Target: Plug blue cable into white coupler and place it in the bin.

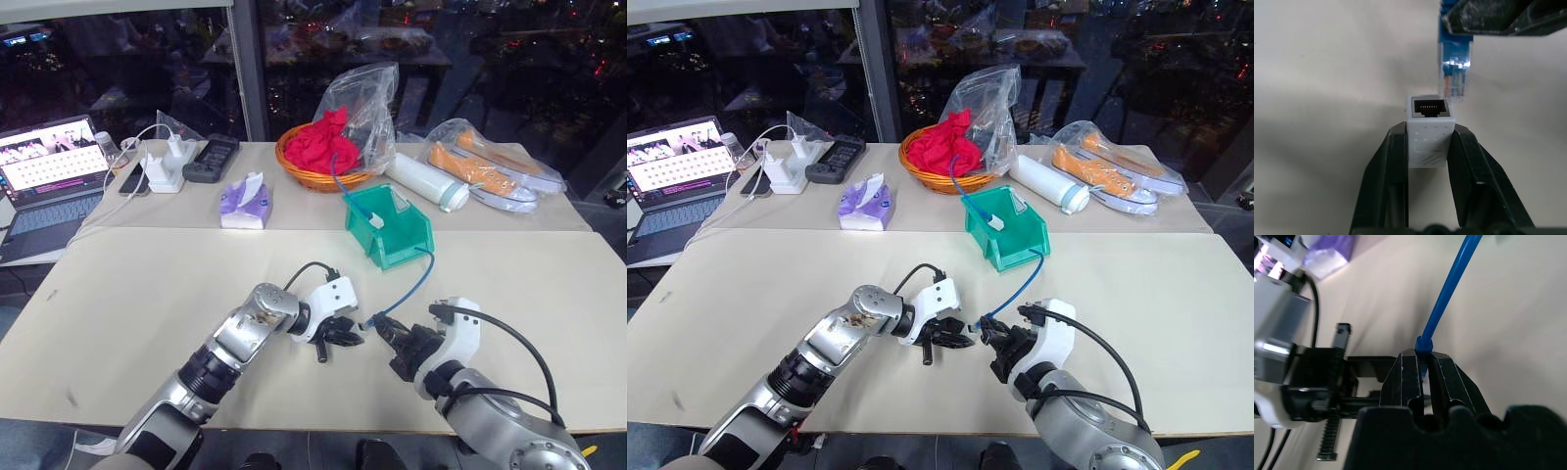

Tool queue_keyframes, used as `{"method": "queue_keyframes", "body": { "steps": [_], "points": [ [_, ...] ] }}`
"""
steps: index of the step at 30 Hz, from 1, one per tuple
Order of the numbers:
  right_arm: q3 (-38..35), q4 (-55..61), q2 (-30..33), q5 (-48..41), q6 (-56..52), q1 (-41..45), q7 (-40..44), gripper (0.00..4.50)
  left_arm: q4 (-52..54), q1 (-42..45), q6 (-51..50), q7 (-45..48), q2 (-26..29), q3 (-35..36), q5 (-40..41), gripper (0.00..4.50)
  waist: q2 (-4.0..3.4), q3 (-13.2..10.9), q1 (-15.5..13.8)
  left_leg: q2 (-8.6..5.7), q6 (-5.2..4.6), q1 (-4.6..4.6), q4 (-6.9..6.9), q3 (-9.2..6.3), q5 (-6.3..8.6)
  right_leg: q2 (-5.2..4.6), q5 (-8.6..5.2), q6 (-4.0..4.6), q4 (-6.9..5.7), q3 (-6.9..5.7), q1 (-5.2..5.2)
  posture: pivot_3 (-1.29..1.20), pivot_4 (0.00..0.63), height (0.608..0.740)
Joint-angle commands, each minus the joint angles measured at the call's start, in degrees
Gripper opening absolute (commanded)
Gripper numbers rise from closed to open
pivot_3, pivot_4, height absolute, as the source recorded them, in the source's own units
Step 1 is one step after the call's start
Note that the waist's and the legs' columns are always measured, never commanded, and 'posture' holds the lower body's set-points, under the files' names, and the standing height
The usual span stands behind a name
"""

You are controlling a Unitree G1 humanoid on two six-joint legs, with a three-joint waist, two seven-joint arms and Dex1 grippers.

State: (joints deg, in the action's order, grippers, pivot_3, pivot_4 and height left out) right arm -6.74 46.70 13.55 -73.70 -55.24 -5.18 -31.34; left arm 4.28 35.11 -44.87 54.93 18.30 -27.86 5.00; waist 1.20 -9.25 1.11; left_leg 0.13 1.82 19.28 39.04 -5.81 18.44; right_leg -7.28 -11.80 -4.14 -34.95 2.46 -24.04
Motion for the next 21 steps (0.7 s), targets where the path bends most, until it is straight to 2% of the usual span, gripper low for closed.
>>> {"method": "queue_keyframes", "body": {
  "steps": [1, 9, 21],
  "points": [
    [0.9, 0.3, 1.4, -3.3, 2.0, 0.7, -0.5, 0.0, 0.0, -1.1, -2.3, -2.7, 0.1, 0.8, 0.1, 0.63, 0.0, 0.0, 0.0, 0.0, 0.0, 0.0, 0.0, 0.0, 0.0, 0.0, 0.0, 0.0, 0.0, 0.0, 0.0, 0.0, 0.15, 0.74],
    [2.8, -3.1, 3.1, -0.9, 4.8, 3.4, 1.5, 0.0, 1.5, -1.6, -3.6, -3.1, 1.0, 0.5, 2.3, 0.63, 0.0, 0.0, 0.0, 0.0, 0.0, 0.01, 0.0, 0.0, 0.0, 0.0, 0.0, 0.0, 0.01, 0.0, -0.01, 0.0, 0.15, 0.74],
    [5.1, -5.1, 5.8, -2.1, 4.3, 1.6, 2.1, 0.0, 3.0, -2.3, -5.3, -6.7, 0.1, 1.7, 3.9, 0.63, 0.0, 0.0, -0.1, 0.0, -0.01, 0.02, -0.01, 0.0, 0.0, 0.0, 0.0, 0.0, 0.04, 0.0, -0.01, 0.0, 0.15, 0.74]
  ]
}}
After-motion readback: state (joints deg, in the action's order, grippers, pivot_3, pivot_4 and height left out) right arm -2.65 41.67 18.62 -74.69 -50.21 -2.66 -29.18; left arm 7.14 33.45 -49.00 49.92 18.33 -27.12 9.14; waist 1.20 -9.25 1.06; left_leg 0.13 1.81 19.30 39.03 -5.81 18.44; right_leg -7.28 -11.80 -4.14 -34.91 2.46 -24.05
